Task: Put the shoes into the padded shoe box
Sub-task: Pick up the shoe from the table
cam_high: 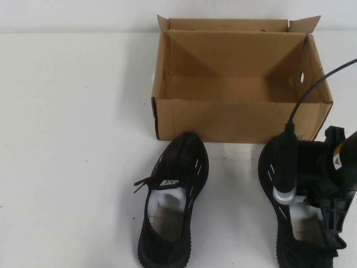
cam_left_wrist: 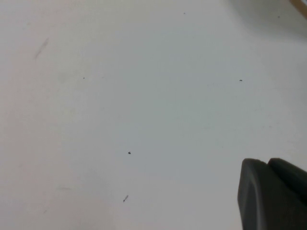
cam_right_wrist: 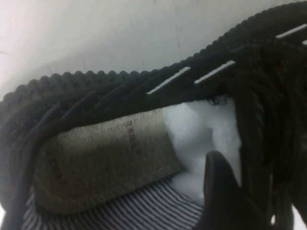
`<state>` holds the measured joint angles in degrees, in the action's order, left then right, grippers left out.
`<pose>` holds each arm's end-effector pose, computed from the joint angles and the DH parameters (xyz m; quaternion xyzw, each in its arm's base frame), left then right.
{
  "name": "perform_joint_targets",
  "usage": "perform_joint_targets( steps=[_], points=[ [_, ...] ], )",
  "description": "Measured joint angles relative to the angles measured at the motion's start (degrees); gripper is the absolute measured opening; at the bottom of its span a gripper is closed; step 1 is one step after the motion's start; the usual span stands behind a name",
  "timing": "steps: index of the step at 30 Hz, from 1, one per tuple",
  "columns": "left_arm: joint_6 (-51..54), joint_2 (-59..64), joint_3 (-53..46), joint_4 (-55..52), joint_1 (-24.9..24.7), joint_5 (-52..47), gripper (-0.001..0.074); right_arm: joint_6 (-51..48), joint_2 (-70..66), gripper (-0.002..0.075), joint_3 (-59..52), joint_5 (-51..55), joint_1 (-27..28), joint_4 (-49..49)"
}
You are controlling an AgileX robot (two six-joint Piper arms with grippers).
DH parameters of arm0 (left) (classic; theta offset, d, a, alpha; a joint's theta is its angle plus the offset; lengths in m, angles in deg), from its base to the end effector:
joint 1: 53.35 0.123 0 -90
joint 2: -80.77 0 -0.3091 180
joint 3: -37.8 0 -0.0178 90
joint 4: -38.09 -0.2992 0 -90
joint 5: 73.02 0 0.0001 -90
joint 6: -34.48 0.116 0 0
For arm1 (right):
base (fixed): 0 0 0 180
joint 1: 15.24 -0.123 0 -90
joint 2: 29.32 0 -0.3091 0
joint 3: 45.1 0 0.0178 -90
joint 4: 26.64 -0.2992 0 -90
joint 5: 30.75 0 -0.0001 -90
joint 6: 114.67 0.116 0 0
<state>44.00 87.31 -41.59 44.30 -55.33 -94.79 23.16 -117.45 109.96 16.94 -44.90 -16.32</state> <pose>0.1003 -0.0081 0.1621 0.0522 0.8051 -0.0071 0.5908 0.2777 0.1405 0.2228 -0.6153 0.7668 -0.0934 0.1572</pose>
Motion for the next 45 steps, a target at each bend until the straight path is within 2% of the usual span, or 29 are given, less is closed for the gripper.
perform_joint_targets(
  steps=[9,21,26,34,45],
  points=[
    [0.00,0.00,0.00,0.00,0.00,0.00,-0.0004,0.00,0.00,0.0261,0.00,-0.92,0.00,0.00],
    [0.00,0.00,0.00,0.00,0.00,0.00,-0.0004,0.00,0.00,0.0030,0.00,-0.92,0.00,-0.22],
    [0.00,0.00,0.00,0.00,0.00,0.00,-0.0004,1.99,1.86,0.0022,0.00,-0.44,-0.49,0.51],
    [0.00,0.00,0.00,0.00,0.00,0.00,-0.0004,6.67,9.62,0.0021,0.00,4.85,-4.16,2.77],
    [0.00,0.00,0.00,0.00,0.00,0.00,-0.0004,13.52,14.15,0.0020,-0.04,10.86,-4.45,5.18]
  ],
)
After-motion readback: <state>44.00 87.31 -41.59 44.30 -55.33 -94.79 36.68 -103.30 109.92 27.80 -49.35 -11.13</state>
